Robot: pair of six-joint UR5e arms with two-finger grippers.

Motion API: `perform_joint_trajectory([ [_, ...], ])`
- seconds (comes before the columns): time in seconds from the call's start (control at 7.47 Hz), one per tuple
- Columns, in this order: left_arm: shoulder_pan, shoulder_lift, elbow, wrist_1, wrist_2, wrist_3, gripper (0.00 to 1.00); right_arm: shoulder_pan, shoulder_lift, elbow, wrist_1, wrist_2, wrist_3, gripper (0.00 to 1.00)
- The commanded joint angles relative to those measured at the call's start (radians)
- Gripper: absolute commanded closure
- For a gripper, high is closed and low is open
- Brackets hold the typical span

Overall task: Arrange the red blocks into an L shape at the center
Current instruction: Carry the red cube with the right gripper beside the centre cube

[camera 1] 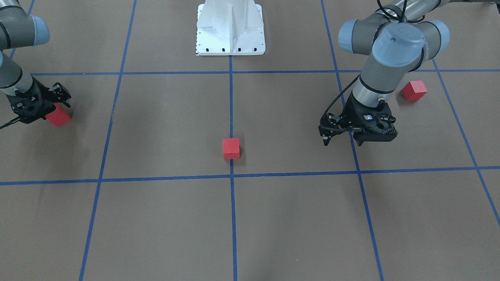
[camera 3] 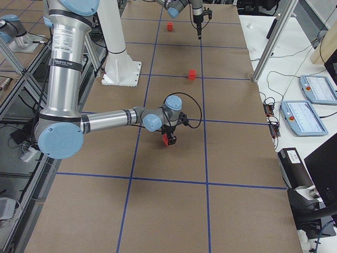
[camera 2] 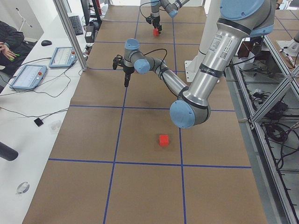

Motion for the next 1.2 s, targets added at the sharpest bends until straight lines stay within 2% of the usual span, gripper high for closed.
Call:
perform_joint_trajectory([
  [0.0,0.000,0.000,-0.001,0.000,0.000,0.000,0.00,0.001,-0.001,-0.003,0.006,-0.001,-0.004,0.76],
  [0.13,0.000,-0.002,-0.001,0.000,0.000,-0.002,0.00,0.005,-0.003,0.000,0.015,0.001,-0.004,0.94],
  [0.27,0.000,-0.002,-0.001,0.000,0.000,0.000,0.00,0.027,-0.001,0.014,0.015,0.002,0.007,1.00],
  [0.54,-0.001,0.000,-0.004,0.000,0.000,0.006,0.00,0.074,0.022,0.066,0.002,0.011,0.019,1.00],
  [0.67,-0.001,0.006,-0.004,0.000,0.002,0.008,0.00,0.074,0.072,0.069,-0.009,0.013,0.081,1.00],
  [0.94,-0.015,0.087,-0.019,-0.041,0.002,0.090,0.00,0.059,0.306,0.078,-0.172,0.050,0.302,1.00],
  [1.07,-0.021,0.133,-0.019,-0.085,0.003,0.100,0.00,0.000,0.409,0.078,-0.228,0.047,0.392,1.00],
])
